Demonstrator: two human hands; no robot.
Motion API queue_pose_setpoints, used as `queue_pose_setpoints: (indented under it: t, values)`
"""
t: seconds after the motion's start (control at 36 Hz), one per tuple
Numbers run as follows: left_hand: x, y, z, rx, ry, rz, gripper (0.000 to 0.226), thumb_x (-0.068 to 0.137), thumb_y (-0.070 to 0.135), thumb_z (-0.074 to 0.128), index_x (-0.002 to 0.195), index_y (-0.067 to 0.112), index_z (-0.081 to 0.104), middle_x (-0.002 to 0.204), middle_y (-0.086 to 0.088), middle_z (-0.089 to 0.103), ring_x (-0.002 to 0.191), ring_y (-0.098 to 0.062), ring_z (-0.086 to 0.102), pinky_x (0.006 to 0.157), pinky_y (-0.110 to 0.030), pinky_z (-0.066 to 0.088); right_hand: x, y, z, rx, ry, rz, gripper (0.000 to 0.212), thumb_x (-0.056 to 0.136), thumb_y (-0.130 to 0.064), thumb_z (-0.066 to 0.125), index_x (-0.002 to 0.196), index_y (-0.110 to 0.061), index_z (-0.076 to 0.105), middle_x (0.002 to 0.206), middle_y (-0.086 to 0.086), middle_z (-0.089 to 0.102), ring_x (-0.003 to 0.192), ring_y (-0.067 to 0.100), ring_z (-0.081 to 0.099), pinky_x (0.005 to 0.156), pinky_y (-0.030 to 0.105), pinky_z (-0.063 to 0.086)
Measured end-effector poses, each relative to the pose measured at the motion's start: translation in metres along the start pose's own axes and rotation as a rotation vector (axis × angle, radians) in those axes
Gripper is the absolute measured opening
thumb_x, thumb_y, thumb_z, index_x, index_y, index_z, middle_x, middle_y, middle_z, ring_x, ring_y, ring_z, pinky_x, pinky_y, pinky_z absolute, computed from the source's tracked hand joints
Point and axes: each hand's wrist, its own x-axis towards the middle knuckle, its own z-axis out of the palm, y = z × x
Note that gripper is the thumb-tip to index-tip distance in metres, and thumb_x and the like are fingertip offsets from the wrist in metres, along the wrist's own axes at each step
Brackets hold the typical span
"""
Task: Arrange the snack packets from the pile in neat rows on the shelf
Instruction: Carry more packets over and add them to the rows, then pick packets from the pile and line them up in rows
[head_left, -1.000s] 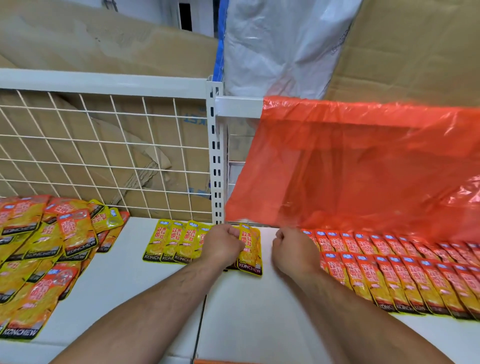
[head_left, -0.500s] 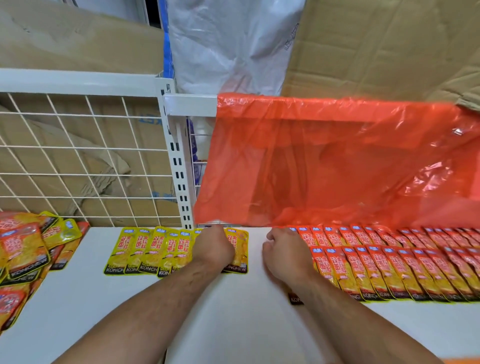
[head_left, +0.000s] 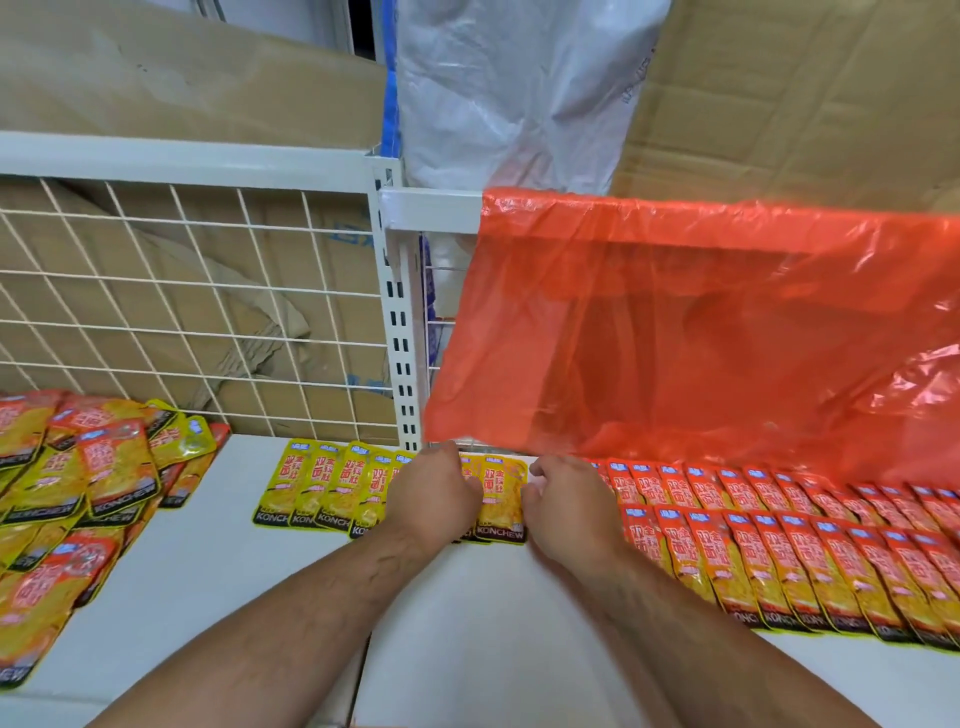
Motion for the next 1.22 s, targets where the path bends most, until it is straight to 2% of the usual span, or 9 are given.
queue_pose_setpoints:
  t: [0.17,0.25,0.47,0.64,0.72,0.81,0.92,1.03,1.22]
  values:
    - [-0.024,-0.054,-0.021,0.157,0.163,0.075,0.029,0.077,0.039,0.055,0.090,0.015,0.066,0.091,-0.006,0.063,0.092,-0.030,0.059,0.073,-0.037,0.049,0.002,-0.041,0.026,0.034,-0.033,-0.138,0.024,0.088,-0.030,0.055,0.107,-0.019,0.066,0.113,0.003,0.064,0.111,0.026,0.054,0.089,0.035,0.045]
    - [-0.038,-0.084,-0.033,0.241,0.195,0.020,0.032,0.068,0.039,0.055,0.085,0.017,0.070,0.084,-0.006,0.066,0.082,-0.033,0.061,0.067,-0.039,0.053,-0.001,-0.066,0.043,0.030,-0.084,-0.217,0.021,0.086,-0.030,0.055,0.101,-0.020,0.067,0.108,0.002,0.065,0.109,0.028,0.056,0.088,0.035,0.044]
    - [-0.077,-0.163,-0.074,0.276,0.261,-0.153,0.032,0.064,0.035,0.058,0.088,0.019,0.072,0.083,-0.002,0.067,0.081,-0.031,0.061,0.063,-0.038,0.051,-0.012,-0.146,0.075,0.068,-0.193,-0.391,0.035,0.082,-0.032,0.049,0.108,-0.018,0.069,0.111,0.005,0.066,0.111,0.029,0.055,0.096,0.036,0.045]
    - [-0.097,-0.218,-0.103,0.226,0.236,-0.235,0.052,0.074,0.046,0.041,0.106,0.018,0.071,0.104,-0.004,0.068,0.099,-0.030,0.059,0.081,-0.041,0.049,-0.019,-0.210,0.098,0.056,-0.242,-0.475,0.040,0.085,-0.035,0.046,0.114,-0.020,0.068,0.116,0.005,0.066,0.113,0.028,0.056,0.096,0.033,0.043]
    - [-0.101,-0.245,-0.119,0.221,0.207,-0.271,0.053,0.076,0.046,0.040,0.114,0.022,0.067,0.113,-0.002,0.065,0.108,-0.029,0.054,0.088,-0.040,0.047,-0.021,-0.243,0.113,0.090,-0.270,-0.485,0.038,0.089,-0.031,0.055,0.123,-0.020,0.066,0.124,0.003,0.064,0.120,0.024,0.054,0.103,0.030,0.039]
    - [-0.101,-0.277,-0.134,0.224,0.227,-0.293,0.040,0.079,0.041,0.050,0.111,0.023,0.066,0.107,-0.001,0.063,0.106,-0.028,0.053,0.085,-0.039,0.046,-0.024,-0.276,0.129,0.081,-0.297,-0.495,0.038,0.091,-0.032,0.056,0.127,-0.020,0.063,0.130,0.002,0.060,0.124,0.024,0.050,0.106,0.031,0.037]
    - [-0.091,-0.324,-0.158,0.217,0.297,-0.278,0.039,0.079,0.039,0.058,0.110,0.018,0.068,0.102,-0.004,0.067,0.101,-0.030,0.058,0.082,-0.040,0.049,-0.021,-0.323,0.146,0.031,-0.292,-0.460,0.027,0.089,-0.039,0.050,0.105,-0.024,0.066,0.112,0.002,0.063,0.111,0.027,0.054,0.089,0.036,0.046]
    - [-0.075,-0.369,-0.181,0.188,0.328,-0.259,0.034,0.086,0.039,0.053,0.106,0.015,0.065,0.099,-0.006,0.065,0.099,-0.030,0.059,0.080,-0.038,0.051,-0.011,-0.363,0.164,0.033,-0.255,-0.419,0.027,0.089,-0.046,0.049,0.089,-0.022,0.061,0.095,0.001,0.064,0.099,0.026,0.057,0.074,0.034,0.043]
    - [-0.031,-0.428,-0.208,0.179,0.342,-0.259,0.036,0.092,0.038,0.052,0.110,0.009,0.065,0.100,-0.011,0.066,0.098,-0.030,0.058,0.078,-0.038,0.049,-0.001,-0.412,0.187,-0.001,-0.240,-0.271,0.042,0.088,-0.057,0.055,0.107,-0.019,0.058,0.110,0.005,0.059,0.106,0.029,0.057,0.083,0.038,0.050]
